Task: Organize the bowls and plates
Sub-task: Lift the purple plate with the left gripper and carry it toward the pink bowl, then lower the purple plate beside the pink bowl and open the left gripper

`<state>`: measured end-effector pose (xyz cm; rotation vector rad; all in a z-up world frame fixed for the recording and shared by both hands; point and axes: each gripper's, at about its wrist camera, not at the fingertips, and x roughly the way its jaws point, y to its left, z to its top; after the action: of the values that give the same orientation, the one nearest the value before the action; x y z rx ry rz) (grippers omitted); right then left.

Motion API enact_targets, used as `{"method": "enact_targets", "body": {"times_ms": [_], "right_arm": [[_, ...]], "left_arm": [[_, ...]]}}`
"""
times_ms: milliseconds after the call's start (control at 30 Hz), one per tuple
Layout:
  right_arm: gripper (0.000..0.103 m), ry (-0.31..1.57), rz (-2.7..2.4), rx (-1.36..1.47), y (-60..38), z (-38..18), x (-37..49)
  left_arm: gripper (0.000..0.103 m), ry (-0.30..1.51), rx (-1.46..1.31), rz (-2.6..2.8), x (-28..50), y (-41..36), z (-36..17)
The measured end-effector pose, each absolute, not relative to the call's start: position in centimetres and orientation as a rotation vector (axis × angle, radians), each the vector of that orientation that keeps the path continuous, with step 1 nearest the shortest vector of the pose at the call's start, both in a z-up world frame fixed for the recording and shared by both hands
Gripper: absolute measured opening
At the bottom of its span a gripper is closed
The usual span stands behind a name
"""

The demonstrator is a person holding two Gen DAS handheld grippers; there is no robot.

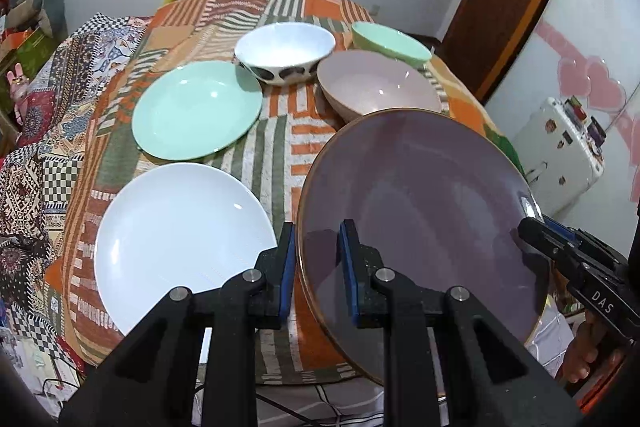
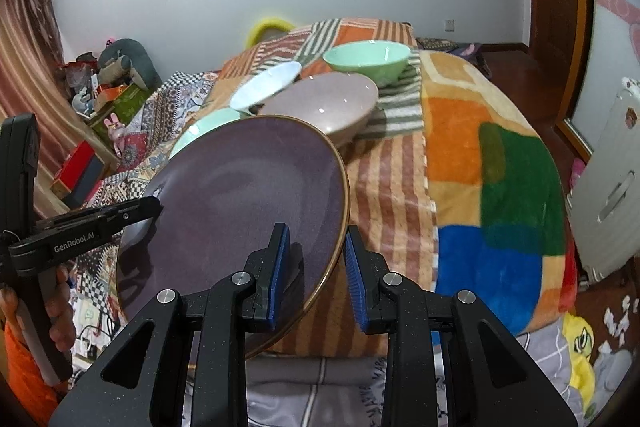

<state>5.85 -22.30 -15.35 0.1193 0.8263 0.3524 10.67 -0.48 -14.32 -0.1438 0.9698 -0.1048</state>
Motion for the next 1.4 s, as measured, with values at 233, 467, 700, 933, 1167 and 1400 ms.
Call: {"method": "enact_targets", "body": {"times_ms": [233,467,700,933,1167,1400], "right_arm": [[0.025,0.873,0.332,0.142,-23.2,-16.7,6.2],[0.025,0.924,0.319,0.153,-23.6,-18.1,7.1],[0.025,0.961,0.317,0.159,-23.4,-19.1,8.0],[0.025,0.985,0.316,0.162,-23.3,-19.7,9.1],[0.025,0.996,0.313,0.164,-23.5,-19.9,9.7],[0.028,1.008,0.308,0.150,-23.2,-20.2,9.9]], "left_arm": [[0.021,1.047,-0.143,-0.123,11.9,-1.5,-16.6],[0.021,1.104,-0.134,-0.123,13.5,-2.1,-18.7],[0.021,1.147,-0.147,-0.119,15.1,-1.8,-20.5],[0.022,1.170,-0.159,-0.115,16.3,-1.4,-21.8],[0.022,1.175,-0.144,-0.122,16.8,-1.6,-22.2],[0.022,1.170,-0.124,-0.122,16.5,-1.9,-22.3]]}}
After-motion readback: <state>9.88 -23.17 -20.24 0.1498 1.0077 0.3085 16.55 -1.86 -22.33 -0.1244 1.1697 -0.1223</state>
